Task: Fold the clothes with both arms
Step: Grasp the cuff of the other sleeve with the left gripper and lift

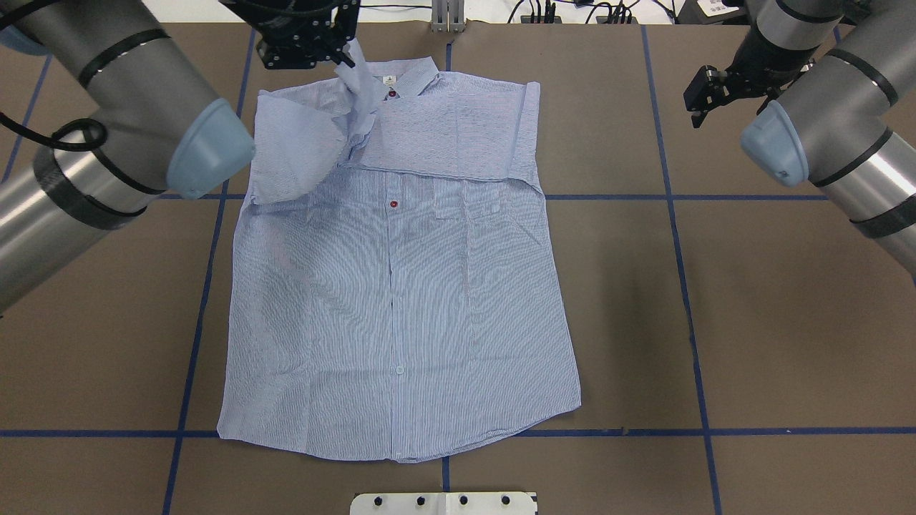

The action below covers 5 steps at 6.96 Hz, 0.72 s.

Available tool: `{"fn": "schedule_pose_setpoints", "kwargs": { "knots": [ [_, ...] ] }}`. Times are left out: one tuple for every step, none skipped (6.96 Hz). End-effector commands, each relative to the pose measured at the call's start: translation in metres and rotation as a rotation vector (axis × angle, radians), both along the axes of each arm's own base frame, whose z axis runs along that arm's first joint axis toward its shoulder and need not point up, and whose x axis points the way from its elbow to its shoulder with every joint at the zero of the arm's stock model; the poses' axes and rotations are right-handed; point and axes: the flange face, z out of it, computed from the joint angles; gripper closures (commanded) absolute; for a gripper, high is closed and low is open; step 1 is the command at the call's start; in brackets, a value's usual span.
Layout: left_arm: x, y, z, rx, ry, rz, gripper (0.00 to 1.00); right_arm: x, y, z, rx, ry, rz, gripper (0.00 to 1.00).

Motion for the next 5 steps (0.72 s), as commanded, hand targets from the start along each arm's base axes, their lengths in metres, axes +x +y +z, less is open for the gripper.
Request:
{"fn": "schedule_pose_setpoints", "kwargs": {
  "knots": [
    [0.044,-0.015,0.003,-0.058,0.073,-0.016,1.00,0.003,0.000,0.013,0.007,0.013,-0.028,0.00],
    [0.061,-0.018,0.015,-0.077,0.079,-0.013,1.00,0.001,0.000,0.013,0.007,0.013,-0.029,0.00],
    [0.080,-0.009,0.017,-0.062,0.076,-0.008,1.00,0.001,-0.001,0.016,0.001,0.016,-0.028,0.00],
    [0.117,0.011,0.022,-0.040,0.051,-0.014,1.00,0.001,-0.001,0.017,-0.003,0.017,-0.026,0.00],
    [0.153,0.029,0.026,-0.001,0.062,0.009,1.00,0.000,-0.002,0.017,-0.006,0.016,-0.025,0.00]
  ]
}}
